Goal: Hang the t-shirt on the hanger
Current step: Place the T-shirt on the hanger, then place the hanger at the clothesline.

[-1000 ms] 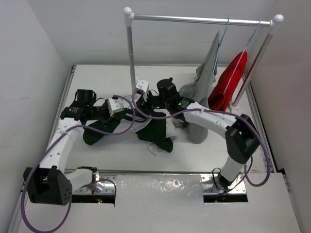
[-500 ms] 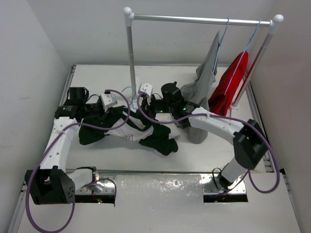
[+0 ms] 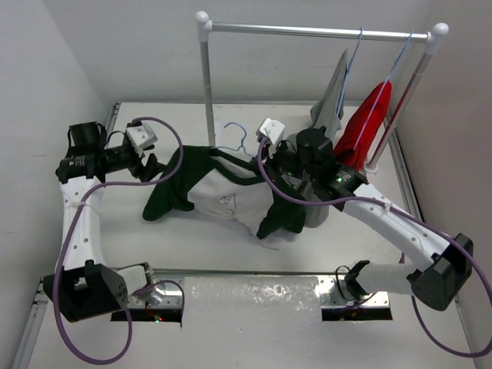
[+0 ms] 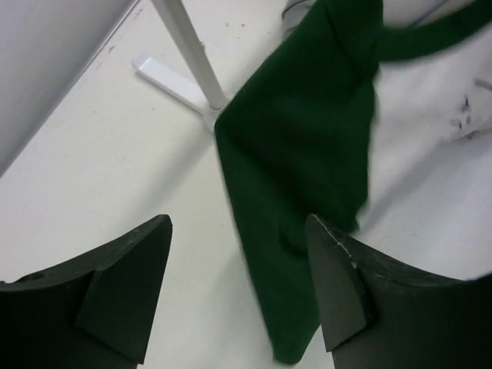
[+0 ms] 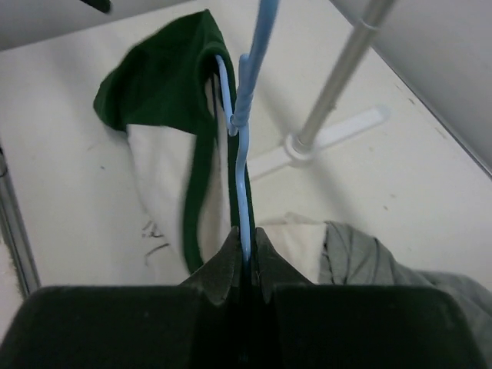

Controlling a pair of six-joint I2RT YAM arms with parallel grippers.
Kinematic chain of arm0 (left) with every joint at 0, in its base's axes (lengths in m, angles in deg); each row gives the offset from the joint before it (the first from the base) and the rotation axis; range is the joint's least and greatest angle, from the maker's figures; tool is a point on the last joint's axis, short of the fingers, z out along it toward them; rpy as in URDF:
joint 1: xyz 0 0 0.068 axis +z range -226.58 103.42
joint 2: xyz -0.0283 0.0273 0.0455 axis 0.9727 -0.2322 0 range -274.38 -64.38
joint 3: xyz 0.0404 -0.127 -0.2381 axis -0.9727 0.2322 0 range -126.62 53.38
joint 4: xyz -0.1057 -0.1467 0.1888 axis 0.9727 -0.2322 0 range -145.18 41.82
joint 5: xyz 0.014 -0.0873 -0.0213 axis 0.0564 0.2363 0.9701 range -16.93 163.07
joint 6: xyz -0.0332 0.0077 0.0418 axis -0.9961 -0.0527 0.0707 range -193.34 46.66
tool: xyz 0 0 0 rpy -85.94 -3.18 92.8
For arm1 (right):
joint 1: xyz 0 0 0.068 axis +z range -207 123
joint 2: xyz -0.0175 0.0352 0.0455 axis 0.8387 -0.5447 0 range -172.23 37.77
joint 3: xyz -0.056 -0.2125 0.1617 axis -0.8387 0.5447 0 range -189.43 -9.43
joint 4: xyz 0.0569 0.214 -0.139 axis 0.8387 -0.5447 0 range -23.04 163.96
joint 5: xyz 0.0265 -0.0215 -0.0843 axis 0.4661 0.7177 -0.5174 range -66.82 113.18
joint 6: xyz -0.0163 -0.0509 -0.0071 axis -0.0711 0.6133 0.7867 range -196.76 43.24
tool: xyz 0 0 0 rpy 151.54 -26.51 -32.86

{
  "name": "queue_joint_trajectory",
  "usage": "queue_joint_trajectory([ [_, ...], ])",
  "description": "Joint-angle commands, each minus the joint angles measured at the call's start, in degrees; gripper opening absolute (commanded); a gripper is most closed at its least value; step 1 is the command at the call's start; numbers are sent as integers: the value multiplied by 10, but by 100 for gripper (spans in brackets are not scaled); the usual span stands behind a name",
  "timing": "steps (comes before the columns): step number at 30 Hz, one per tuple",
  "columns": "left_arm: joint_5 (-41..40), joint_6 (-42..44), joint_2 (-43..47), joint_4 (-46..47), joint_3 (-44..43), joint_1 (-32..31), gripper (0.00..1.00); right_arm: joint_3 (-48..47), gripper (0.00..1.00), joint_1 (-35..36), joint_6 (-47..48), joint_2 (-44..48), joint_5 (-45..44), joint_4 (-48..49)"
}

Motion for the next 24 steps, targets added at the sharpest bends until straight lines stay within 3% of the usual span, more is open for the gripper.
queue_joint_trajectory([
  [1,11,-2,6,2,-36,11,70,-10,0,-4,12,28,-47,-29],
  [6,1,22,5,-3,-34,14,74,-15,0,-3,12,42,-48,-43],
  [11,17,59,-21,6,24,14,77,-28,0,-3,-1,60,-57,-49],
  [13,20,26,-38,61,55,6,82,-34,0,-4,-5,65,-50,-52],
  [15,-26,-54,-48,116,78,-27,89,-35,0,-3,-9,67,-49,-52],
  [20,-81,-211,-41,258,124,-41,89,-36,0,-4,-30,69,-98,-72],
  [24,-213,-280,-37,288,119,-41,89,-38,0,-3,-54,86,-170,-100],
])
